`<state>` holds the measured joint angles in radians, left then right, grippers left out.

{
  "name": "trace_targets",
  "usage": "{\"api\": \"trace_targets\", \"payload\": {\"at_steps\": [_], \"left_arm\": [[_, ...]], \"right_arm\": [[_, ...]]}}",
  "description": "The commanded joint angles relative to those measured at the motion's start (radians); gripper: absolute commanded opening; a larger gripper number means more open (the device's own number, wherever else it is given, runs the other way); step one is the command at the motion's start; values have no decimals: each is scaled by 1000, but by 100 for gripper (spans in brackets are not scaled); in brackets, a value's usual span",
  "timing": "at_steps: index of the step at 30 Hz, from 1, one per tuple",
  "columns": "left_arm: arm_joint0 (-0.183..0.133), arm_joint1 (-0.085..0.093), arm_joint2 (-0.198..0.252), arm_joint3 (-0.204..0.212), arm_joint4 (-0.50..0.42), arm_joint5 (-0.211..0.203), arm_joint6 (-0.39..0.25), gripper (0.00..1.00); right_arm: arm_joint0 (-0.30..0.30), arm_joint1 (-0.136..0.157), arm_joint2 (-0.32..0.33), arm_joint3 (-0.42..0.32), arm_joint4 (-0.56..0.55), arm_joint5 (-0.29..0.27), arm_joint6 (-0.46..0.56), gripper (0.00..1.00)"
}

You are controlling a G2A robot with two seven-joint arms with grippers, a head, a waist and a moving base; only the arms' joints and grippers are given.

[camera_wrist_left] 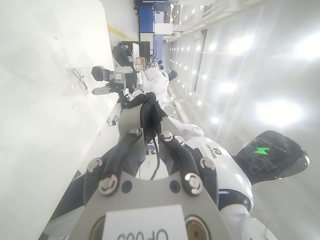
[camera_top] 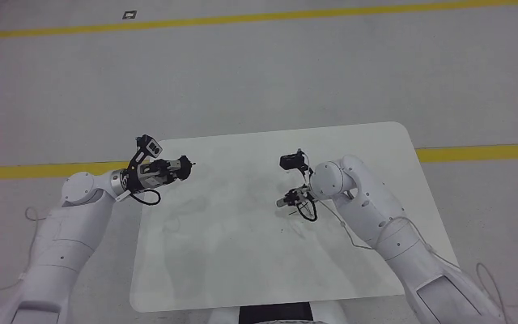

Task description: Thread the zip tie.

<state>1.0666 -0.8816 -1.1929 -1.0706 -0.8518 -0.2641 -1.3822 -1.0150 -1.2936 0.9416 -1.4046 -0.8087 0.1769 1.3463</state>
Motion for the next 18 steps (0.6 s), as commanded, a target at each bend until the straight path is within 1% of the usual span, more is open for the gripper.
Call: {"api": "trace_targets", "payload": {"at_steps": [1,6,9,13,18], "left_arm": [[0,0,0,0,0,0,0,0],[0,0,0,0,0,0,0,0],[0,0,0,0,0,0,0,0],[0,0,0,0,0,0,0,0],[0,0,0,0,0,0,0,0]], "right_arm": [[-5,3,-2,-11,-19,-4,4,43],[-18,9,-9,-30,-69,-9,-7,34],[-24,10,-15,-32,-86,-2,-1,28],[-26,9,-22,-28,-94,18,12,27],[-21,3,-40,-7,-94,44,9,25]]}}
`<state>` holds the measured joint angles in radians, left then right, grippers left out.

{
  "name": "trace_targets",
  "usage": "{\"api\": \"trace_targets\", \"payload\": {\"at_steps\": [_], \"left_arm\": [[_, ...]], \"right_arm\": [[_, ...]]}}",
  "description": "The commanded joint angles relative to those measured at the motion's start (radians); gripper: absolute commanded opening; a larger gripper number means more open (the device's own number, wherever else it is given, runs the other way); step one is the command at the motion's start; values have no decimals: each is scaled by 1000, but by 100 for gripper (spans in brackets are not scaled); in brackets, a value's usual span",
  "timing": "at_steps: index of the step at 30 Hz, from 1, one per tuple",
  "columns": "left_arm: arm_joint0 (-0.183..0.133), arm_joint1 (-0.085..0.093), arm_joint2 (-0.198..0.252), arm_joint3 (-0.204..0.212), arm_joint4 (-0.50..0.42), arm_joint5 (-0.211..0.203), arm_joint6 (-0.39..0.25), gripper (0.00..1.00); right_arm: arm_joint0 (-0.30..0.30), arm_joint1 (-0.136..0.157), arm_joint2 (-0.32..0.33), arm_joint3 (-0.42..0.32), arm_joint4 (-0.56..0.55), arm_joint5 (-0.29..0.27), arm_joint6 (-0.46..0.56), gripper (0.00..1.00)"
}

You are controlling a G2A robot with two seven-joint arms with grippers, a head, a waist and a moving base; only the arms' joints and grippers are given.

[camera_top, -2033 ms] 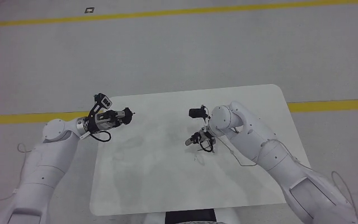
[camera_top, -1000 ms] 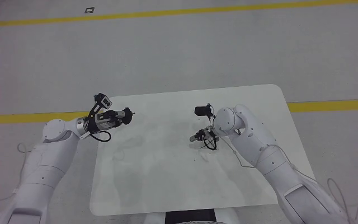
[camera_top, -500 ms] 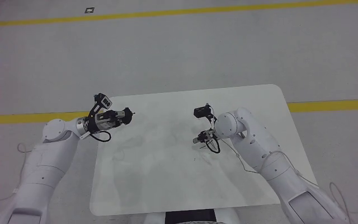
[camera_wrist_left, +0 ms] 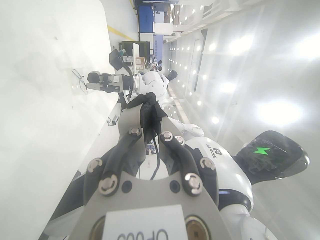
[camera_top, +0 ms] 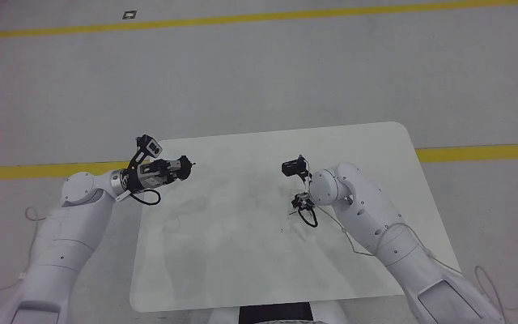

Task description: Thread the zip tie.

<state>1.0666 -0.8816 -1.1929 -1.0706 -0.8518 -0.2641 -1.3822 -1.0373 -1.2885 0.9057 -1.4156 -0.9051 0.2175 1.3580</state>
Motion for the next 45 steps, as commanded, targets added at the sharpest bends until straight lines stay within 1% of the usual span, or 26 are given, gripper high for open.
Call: {"api": "trace_targets", "payload": {"at_steps": [1,4,7,15,17,18,23,27,34,36,37,39,42,45], "left_arm": [[0,0,0,0,0,0,0,0],[0,0,0,0,0,0,0,0],[0,0,0,0,0,0,0,0],[0,0,0,0,0,0,0,0],[0,0,0,0,0,0,0,0],[0,0,0,0,0,0,0,0],[0,0,0,0,0,0,0,0],[0,0,0,0,0,0,0,0],[0,0,0,0,0,0,0,0],[0,0,0,0,0,0,0,0],[0,0,0,0,0,0,0,0],[0,0,0,0,0,0,0,0],[0,0,0,0,0,0,0,0],[0,0,0,0,0,0,0,0]], "right_arm": [[2,-3,-9,8,3,6,-5,25],[10,-10,-33,26,-1,17,-11,24],[21,-18,-51,49,3,31,-17,27],[55,-35,-89,87,-15,74,-10,25],[64,-38,-98,98,-21,82,-3,26],[67,-40,-101,102,-22,84,-1,25],[85,-51,-122,126,-25,92,8,27],[99,-59,-137,150,-24,94,14,25],[116,-72,-149,195,-9,97,12,22],[120,-75,-151,202,-7,97,10,19],[121,-77,-151,205,-6,98,7,19],[124,-78,-148,203,-5,99,-2,19],[121,-77,-143,195,-15,103,-9,16],[120,-75,-140,187,-33,111,6,19]]}}
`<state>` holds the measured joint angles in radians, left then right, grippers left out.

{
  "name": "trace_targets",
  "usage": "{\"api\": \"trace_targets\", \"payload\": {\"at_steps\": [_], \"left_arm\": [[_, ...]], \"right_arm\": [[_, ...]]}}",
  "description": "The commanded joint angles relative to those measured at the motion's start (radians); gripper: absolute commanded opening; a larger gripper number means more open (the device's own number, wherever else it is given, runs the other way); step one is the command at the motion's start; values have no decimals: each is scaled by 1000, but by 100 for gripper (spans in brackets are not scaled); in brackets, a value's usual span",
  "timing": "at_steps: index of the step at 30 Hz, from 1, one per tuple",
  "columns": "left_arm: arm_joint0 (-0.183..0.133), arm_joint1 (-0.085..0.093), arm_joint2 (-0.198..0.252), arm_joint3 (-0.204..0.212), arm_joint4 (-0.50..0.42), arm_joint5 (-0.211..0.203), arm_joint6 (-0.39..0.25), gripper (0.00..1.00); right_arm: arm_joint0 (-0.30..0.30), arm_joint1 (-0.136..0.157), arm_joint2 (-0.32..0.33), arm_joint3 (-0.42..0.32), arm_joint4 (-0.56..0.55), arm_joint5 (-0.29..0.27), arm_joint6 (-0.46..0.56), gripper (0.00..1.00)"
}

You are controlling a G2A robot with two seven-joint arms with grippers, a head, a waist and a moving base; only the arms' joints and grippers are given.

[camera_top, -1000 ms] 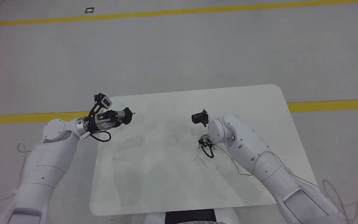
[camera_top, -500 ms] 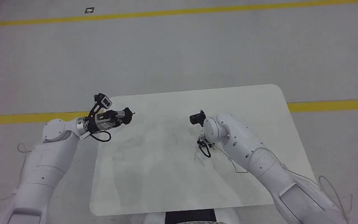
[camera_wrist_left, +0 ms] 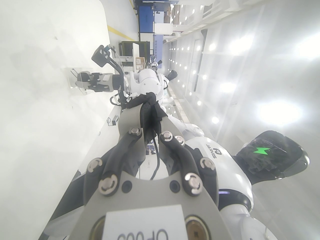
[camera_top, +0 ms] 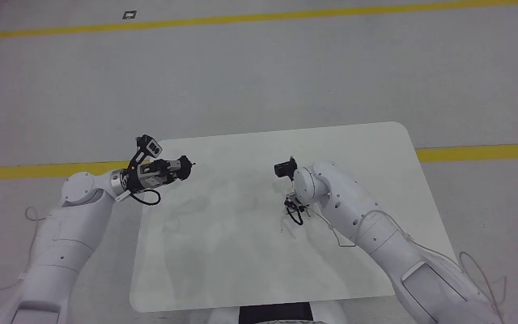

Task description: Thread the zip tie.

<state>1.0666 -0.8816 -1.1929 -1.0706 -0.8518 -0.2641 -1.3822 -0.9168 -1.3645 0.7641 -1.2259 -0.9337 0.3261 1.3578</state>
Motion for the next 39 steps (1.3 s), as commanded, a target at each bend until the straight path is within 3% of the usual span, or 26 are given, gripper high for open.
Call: {"api": "trace_targets", "payload": {"at_steps": [1,14,24,28,34,39], "left_arm": [[0,0,0,0,0,0,0,0],[0,0,0,0,0,0,0,0],[0,0,0,0,0,0,0,0],[0,0,0,0,0,0,0,0],[0,0,0,0,0,0,0,0],[0,0,0,0,0,0,0,0]], "right_arm": [[-1,1,3,-7,-9,4,9,20],[-33,5,1,-45,-86,-17,-29,22],[-32,-7,-15,-9,-121,-10,-40,13],[-29,-13,-18,2,-126,-10,-41,0],[-33,-13,-6,-17,-138,-12,-31,0],[-53,-2,28,-79,-157,-24,-2,0]]}}
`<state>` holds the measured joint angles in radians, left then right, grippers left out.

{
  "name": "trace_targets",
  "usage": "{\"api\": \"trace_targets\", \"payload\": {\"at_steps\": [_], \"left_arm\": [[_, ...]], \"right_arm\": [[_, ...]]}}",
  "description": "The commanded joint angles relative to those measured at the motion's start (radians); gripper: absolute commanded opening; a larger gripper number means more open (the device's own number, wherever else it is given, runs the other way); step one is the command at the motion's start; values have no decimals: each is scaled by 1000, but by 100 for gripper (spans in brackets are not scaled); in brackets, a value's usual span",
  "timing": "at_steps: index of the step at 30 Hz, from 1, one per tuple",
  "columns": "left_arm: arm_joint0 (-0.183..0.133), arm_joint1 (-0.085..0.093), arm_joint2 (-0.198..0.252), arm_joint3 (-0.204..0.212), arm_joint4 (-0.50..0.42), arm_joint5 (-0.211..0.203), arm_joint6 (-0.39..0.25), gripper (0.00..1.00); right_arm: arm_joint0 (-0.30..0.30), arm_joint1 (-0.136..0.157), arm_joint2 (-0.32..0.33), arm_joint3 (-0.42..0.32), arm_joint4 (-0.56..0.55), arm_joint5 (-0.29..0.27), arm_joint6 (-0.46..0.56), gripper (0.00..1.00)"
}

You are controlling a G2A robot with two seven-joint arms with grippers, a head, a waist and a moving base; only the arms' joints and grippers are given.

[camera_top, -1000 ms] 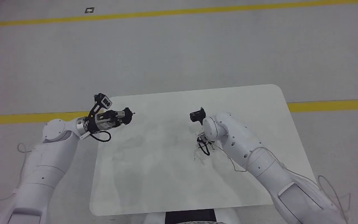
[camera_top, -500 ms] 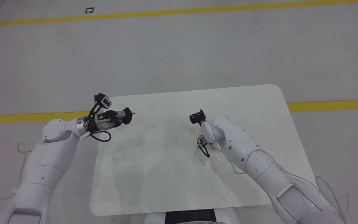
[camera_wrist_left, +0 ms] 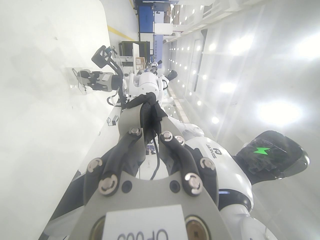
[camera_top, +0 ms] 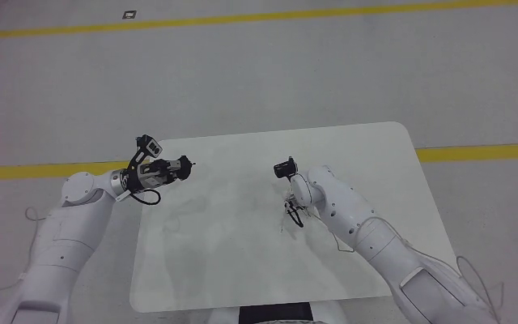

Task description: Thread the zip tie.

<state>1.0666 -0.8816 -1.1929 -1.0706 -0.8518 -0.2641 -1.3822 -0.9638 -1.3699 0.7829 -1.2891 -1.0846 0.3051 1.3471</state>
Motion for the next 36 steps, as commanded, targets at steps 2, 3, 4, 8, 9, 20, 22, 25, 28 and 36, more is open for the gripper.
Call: {"api": "trace_targets", "payload": {"at_steps": [2,3,4,8,9,20,22,25,28,36], "left_arm": [[0,0,0,0,0,0,0,0],[0,0,0,0,0,0,0,0],[0,0,0,0,0,0,0,0],[0,0,0,0,0,0,0,0],[0,0,0,0,0,0,0,0],[0,0,0,0,0,0,0,0],[0,0,0,0,0,0,0,0],[0,0,0,0,0,0,0,0],[0,0,0,0,0,0,0,0],[0,0,0,0,0,0,0,0]], "right_arm": [[-16,10,25,-44,-14,-13,24,0],[-23,13,34,-58,-18,-18,31,0],[-32,18,46,-78,-23,-26,40,0],[-67,34,97,-133,-10,-56,43,0],[-75,38,110,-147,-1,-63,43,0],[-159,72,319,-253,255,-117,27,0],[-167,75,356,-250,336,-129,24,0],[-168,77,401,-229,455,-150,16,0],[-156,78,435,-187,588,-178,19,0],[-148,77,453,-133,703,-205,41,0]]}}
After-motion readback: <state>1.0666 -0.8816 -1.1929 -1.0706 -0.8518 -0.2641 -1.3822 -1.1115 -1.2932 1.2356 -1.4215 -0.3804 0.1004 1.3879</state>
